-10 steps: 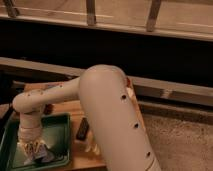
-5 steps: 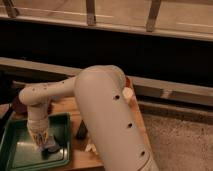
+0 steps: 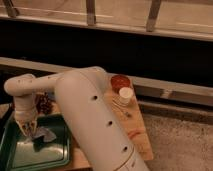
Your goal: Wipe tray with towel
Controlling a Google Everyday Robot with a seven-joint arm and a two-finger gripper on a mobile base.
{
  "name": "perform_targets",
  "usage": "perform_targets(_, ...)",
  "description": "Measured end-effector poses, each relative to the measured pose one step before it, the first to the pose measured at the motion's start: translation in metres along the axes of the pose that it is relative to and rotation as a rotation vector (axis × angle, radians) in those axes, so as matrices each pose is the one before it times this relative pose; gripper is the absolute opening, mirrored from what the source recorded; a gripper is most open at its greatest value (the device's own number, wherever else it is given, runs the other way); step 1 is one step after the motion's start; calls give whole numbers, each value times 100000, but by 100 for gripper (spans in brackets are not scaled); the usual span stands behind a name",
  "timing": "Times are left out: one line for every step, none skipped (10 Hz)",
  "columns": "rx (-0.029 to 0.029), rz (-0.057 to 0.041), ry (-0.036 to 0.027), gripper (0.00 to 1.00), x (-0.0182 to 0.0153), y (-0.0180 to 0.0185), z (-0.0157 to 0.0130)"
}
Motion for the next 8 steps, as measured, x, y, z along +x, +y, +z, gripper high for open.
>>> perform_targets(-664,-3256,350,0,165,1584,28)
perform_targets(-1091,-3187,1307,0,595,1776,708)
perform_targets(-2672,-3286,1706,0,1160,2302,1215)
perform_targets(-1761,-408,2521,0,1345,872,1284)
perform_targets(-1566,422,1695,0,1173,325,980)
perform_targets(-2142,2433,2007,0,1996,-373,1326)
perform_targets(-1193,2095,768,0,1312,-713,698)
perform_targets(-1182,3544,616,0,2040,-1539,748)
